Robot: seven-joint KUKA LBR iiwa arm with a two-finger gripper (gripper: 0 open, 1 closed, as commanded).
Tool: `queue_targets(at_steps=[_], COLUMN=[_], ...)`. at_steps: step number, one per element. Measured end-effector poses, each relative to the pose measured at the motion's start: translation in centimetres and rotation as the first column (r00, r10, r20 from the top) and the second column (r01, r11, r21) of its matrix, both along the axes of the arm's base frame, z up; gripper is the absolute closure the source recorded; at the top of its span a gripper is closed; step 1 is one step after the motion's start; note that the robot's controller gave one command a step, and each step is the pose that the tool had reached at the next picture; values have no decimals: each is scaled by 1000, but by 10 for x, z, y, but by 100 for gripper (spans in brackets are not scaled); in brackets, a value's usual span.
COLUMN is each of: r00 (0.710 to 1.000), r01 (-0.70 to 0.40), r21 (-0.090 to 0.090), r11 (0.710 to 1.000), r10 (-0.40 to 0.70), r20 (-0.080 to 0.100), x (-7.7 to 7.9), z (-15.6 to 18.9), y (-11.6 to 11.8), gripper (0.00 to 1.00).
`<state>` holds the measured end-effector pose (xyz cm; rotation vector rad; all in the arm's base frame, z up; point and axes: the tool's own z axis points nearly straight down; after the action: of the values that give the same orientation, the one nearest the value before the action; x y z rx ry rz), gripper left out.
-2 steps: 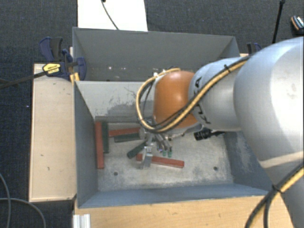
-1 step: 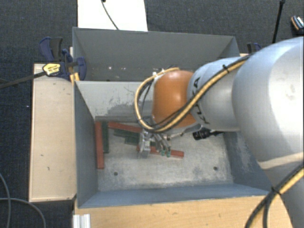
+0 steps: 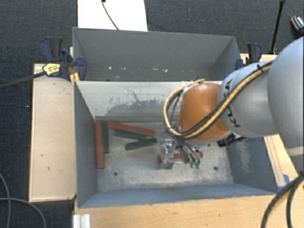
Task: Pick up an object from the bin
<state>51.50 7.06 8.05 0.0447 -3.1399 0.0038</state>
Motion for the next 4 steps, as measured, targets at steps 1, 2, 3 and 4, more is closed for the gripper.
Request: queue_targets(at_steps=[1,2,3,4], r00=[1000,1000,990,989], r01=[16,16,142,145], r21=[0,3,3,4], r11=[1000,1000,990,989], r10=[-16,-16,-142,-145], r20=[-1,0,6,6], x=[-16,-15,3,2], z=[2,2,-10,-10], y=[-46,-42,-59,-58], gripper=[100,0,0,100])
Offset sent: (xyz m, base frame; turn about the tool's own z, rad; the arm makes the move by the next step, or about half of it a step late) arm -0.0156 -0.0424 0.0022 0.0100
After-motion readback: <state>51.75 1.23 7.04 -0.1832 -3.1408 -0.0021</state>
